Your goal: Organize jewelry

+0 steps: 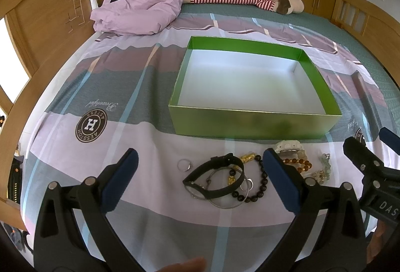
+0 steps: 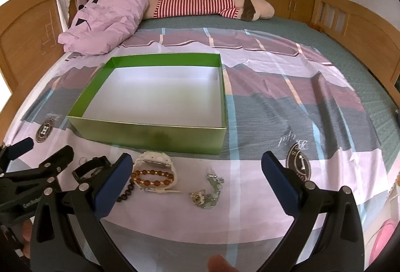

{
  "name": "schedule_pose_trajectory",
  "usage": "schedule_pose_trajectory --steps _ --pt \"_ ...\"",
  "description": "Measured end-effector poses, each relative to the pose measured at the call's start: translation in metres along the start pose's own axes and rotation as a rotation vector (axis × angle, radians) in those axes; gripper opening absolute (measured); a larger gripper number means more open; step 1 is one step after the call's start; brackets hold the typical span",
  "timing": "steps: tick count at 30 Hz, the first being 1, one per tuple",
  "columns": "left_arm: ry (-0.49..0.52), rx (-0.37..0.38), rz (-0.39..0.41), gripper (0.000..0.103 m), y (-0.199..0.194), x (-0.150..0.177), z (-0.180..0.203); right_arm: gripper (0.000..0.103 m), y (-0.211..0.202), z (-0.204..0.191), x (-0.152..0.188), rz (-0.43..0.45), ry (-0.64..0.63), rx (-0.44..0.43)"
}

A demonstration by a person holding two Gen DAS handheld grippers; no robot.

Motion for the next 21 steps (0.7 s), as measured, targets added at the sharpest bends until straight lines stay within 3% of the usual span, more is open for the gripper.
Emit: schedule_pose_trajectory --steps 3,6,9,13,14,21 --pt "0.000 0.000 -0.015 0.101 0.002 0.001 -0.001 0.102 0.011 0.008 0.001 -0.031 -0.039 0.080" --pt "-0.009 -0.001 -0.033 0.101 0.007 0.002 -0.005 0.102 0.025 0.017 0.009 -0.101 -0.016 0.079" --pt "-0.001 0.016 -0.064 0.099 0.013 0.006 -0.006 0.091 0.036 0.017 0.017 -0.154 0.007 0.027" --pt "0.025 0.002 -0.110 0.094 0.022 0.014 -0.004 0.066 0.051 0.010 0.032 -0.240 0.009 -0.002" --pt "0.025 0.007 -0.125 0.092 0.024 0.016 -0.003 0.064 0.057 0.006 0.037 -0.270 0.004 -0.020" --pt "0.021 -0.001 -0.200 0.091 0.039 0.027 -0.004 0.064 0.078 -0.014 0.053 -0.325 -0.051 -0.046"
Point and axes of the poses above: each gripper's, at about its wrist camera, not at the fingertips, and y roughly the way its jaws point, z to its right, x to its underside, the point moved 6 cm from there along y, roughly the way its jaws point, and after that the axes turned 5 degrees about x, right-handed, at the moved point
